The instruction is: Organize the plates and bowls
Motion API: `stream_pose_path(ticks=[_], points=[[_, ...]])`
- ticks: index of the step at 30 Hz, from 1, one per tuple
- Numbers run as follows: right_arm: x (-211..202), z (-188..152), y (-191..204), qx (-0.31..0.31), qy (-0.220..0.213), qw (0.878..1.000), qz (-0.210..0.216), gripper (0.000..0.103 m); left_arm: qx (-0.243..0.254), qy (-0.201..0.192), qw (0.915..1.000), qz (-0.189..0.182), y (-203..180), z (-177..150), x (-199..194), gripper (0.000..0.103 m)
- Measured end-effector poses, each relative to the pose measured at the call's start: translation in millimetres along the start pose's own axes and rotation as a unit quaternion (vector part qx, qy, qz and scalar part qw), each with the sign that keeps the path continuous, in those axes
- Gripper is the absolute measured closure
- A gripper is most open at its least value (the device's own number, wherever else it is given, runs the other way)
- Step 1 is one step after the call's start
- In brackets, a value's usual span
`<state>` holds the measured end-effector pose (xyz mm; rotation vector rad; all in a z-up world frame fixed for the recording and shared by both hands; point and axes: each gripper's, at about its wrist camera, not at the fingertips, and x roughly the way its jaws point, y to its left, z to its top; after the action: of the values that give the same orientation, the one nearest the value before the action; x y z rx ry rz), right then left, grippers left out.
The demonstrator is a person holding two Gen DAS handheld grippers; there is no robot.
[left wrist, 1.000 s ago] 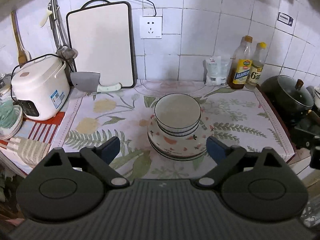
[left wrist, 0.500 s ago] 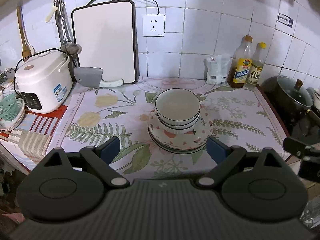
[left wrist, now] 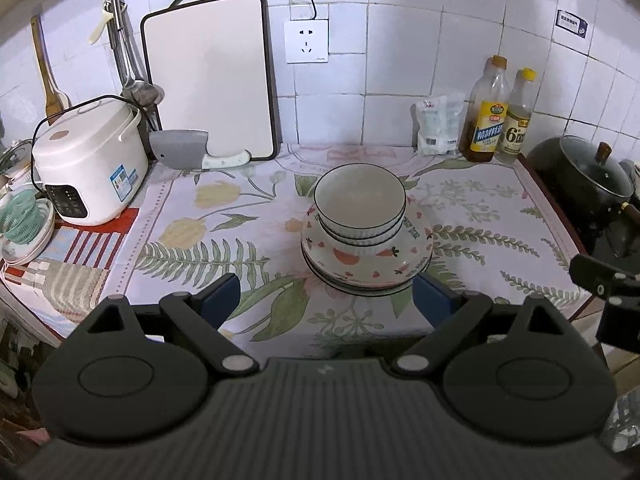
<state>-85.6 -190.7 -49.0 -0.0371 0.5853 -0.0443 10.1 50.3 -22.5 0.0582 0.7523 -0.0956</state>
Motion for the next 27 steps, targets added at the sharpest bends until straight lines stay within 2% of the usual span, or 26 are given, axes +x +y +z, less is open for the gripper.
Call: stream_pose_path(ticks=[10, 27], points=[[0, -2, -6, -0.009, -0.012, 1.0, -0.012, 0.001, 0.012, -0.009, 0.9997, 0.017, -6, -5, -2, 0.009], [-15, -6, -9, -0.008, -0.055, 0.998, -0.027, 0.001, 0.005, -0.038, 0.9992, 0.01, -4, -11, -12, 0.009]])
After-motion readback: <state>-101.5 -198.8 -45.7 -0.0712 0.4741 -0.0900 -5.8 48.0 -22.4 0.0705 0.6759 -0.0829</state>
